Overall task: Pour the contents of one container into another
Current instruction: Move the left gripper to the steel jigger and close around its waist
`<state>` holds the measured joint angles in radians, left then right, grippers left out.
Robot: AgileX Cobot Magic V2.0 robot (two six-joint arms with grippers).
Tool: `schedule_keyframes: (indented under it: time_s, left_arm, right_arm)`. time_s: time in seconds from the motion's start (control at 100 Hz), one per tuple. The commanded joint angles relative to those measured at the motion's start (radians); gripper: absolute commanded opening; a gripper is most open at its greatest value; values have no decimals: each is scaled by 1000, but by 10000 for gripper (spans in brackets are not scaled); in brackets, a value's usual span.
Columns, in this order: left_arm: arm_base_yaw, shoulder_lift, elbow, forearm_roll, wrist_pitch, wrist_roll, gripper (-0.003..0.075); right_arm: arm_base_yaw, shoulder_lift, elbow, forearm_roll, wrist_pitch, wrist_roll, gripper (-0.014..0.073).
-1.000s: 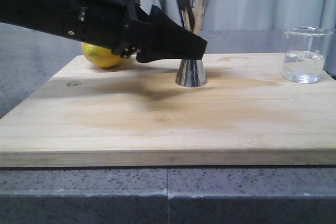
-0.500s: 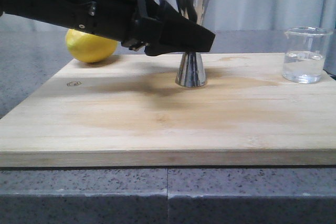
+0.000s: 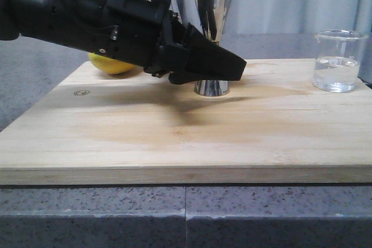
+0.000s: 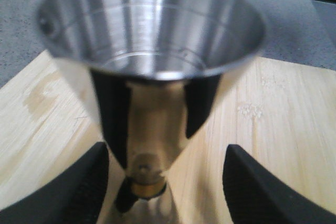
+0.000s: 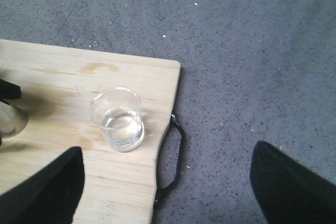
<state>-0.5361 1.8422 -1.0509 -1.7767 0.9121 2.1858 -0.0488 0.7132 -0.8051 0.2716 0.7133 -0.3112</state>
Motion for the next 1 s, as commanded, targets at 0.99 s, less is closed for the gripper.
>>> schedule_keyframes:
  time_s: [0.99]
  left_arm:
    - [-3,-46,-46,-75,86,-8,421]
  right_arm:
    - [-7,3,-37,4,-60,-3,585]
